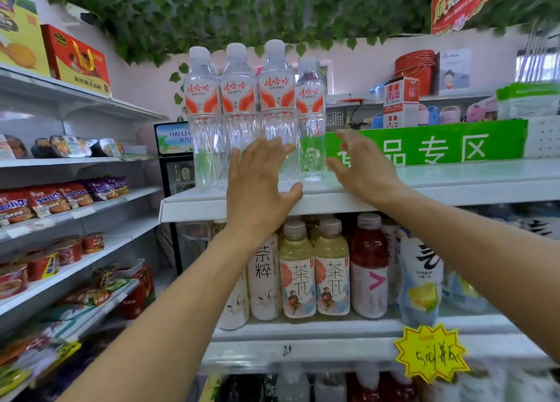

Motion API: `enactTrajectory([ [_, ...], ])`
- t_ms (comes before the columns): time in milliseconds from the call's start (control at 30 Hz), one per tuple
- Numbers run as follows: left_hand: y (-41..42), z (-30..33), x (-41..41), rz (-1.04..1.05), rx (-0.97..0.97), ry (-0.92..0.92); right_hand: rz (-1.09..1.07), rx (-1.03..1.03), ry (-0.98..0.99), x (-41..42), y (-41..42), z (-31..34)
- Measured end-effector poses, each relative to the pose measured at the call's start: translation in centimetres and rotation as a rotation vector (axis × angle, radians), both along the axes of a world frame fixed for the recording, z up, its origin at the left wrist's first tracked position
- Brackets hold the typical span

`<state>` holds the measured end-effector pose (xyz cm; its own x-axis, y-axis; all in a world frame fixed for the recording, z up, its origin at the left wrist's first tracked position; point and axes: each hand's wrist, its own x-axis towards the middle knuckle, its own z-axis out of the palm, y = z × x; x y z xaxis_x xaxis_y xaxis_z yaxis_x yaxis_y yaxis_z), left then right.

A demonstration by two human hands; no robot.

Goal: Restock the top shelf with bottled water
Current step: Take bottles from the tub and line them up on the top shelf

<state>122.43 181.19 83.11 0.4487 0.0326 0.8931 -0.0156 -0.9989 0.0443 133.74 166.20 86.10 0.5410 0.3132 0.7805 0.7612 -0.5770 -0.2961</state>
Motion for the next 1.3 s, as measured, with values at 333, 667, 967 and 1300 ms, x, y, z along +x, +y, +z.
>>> enactTrajectory([
  [333,-5.0,-12.7,-7.9,-0.135,-0.326,0.223,0.168,-0.033,-0.032,-6.8,-6.3,-13.4],
  [667,-6.7,-38.2,-14.9,-0.011,-1.241,0.819,0.313,-0.630,0.596,-10.0,-9.0,-37.9],
  [967,-11.6,-59.9,-22.0,0.513,-1.876,0.926,0.416,-1.144,1.000,-13.9,-11.5,-57.0],
  [1300,-15.3,-62.8,-20.7,0.798,-2.006,0.915,0.257,-1.195,1.183,-15.2,-13.6,-65.8],
])
